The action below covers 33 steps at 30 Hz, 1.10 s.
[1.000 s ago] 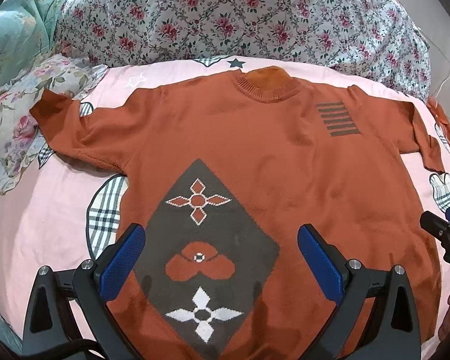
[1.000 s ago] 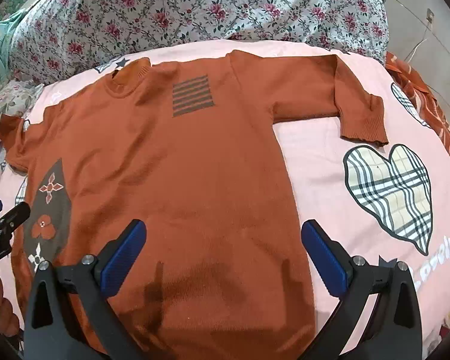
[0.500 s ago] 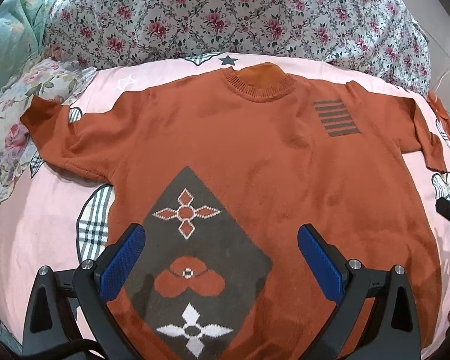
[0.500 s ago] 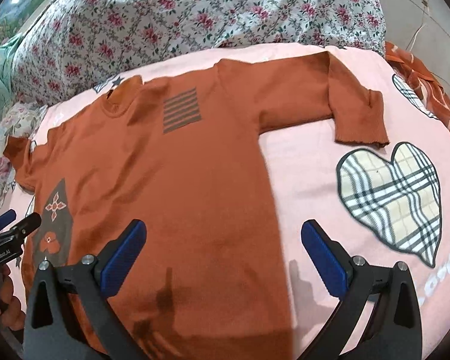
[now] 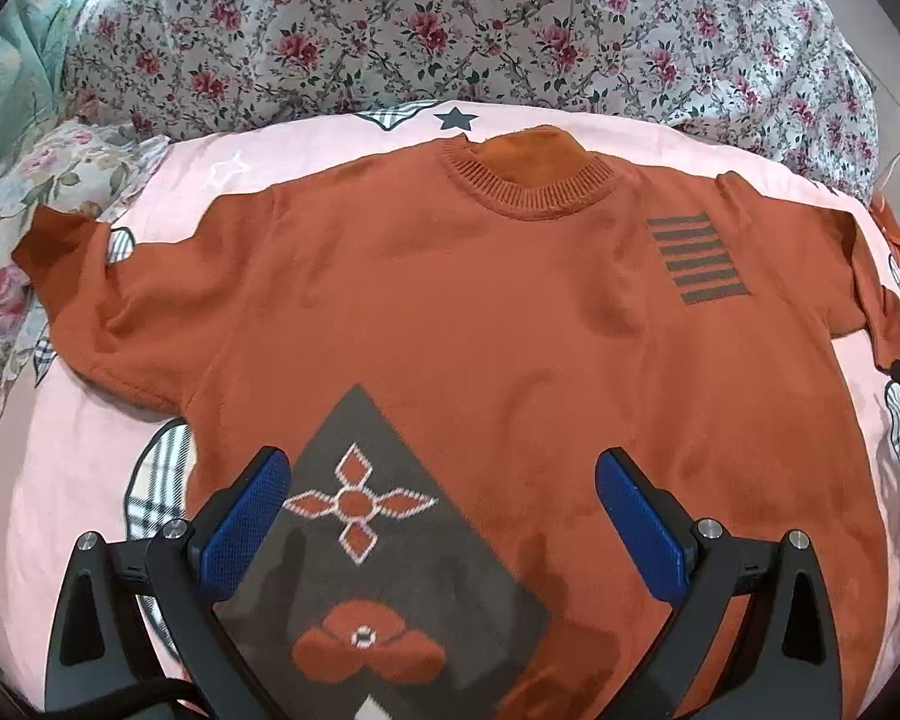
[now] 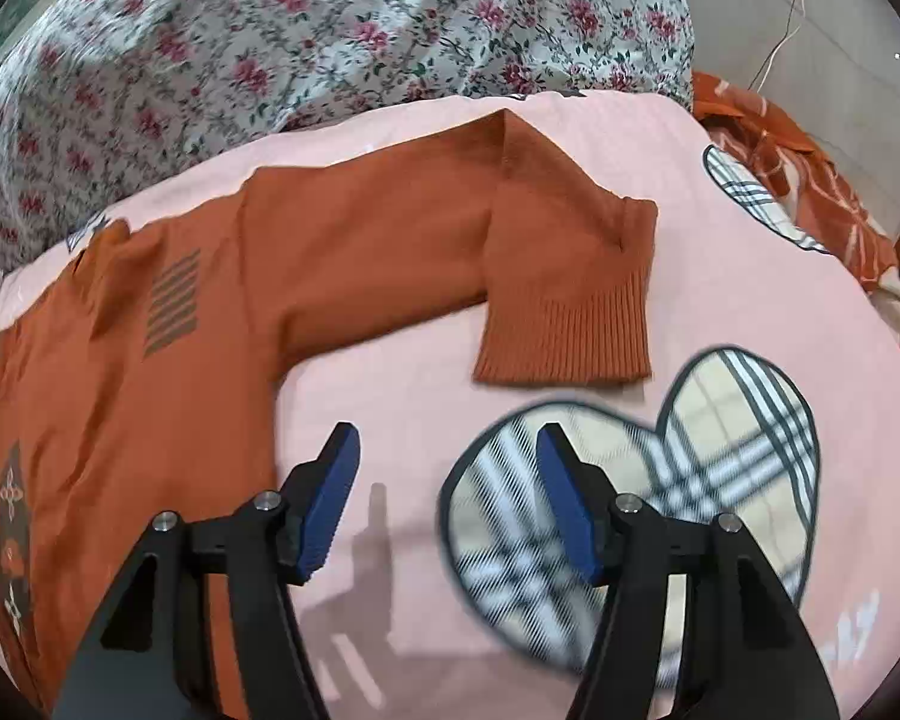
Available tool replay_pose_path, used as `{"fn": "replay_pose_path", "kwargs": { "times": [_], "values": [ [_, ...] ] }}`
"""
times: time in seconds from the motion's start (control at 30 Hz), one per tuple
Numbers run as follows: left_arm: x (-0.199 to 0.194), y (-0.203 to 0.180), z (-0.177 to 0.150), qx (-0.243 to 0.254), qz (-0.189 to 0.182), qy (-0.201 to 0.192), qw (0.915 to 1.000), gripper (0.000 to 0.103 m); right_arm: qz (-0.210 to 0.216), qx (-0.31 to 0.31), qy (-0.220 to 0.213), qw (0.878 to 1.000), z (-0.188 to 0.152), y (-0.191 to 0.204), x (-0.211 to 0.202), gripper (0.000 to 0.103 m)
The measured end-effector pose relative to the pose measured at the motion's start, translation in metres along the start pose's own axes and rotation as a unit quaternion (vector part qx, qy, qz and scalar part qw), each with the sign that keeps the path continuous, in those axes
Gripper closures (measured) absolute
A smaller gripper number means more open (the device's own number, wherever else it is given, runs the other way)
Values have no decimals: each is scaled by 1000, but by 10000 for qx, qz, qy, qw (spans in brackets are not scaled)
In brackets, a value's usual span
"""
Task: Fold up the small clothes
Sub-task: 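Grasp the ribbed sleeve cuff with the right tool, then carry the sleeve across the sweater back with the right tool and release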
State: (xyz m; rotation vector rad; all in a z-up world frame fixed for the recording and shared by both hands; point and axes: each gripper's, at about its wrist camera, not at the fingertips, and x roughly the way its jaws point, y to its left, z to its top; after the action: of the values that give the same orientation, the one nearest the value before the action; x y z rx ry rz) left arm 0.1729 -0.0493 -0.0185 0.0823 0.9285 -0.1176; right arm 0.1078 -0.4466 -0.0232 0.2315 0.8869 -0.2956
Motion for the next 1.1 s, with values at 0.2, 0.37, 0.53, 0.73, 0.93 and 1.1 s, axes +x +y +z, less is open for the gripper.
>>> {"fn": "replay_pose_path", "kwargs": {
  "times": [0.2,0.37,0.53,0.73,0.93,1.1],
  "values": [
    [19,-2,6,-9,-133,95,9999,1,-185,-237,280,9992,19,-16,45,51],
    [28,0,8,-32,-299,97,9995,1,-276,-68,370,9989,28,-34,55,95],
    [23,9,7,-139,-546,-29,9984,1,510,268,87,9983,29,-21,22,95],
    [7,25,1,-177,-657,-201,9975,2,2072,-60,14,9783,35,76,-14,95],
    [-8,48,-6,-185,-868,-354,9954,3,3216,-435,462,9448,38,203,3,95],
    [-3,71,-10,-295,-1180,-248,9923,4,3935,-596,969,9123,29,295,26,95]
  ]
}}
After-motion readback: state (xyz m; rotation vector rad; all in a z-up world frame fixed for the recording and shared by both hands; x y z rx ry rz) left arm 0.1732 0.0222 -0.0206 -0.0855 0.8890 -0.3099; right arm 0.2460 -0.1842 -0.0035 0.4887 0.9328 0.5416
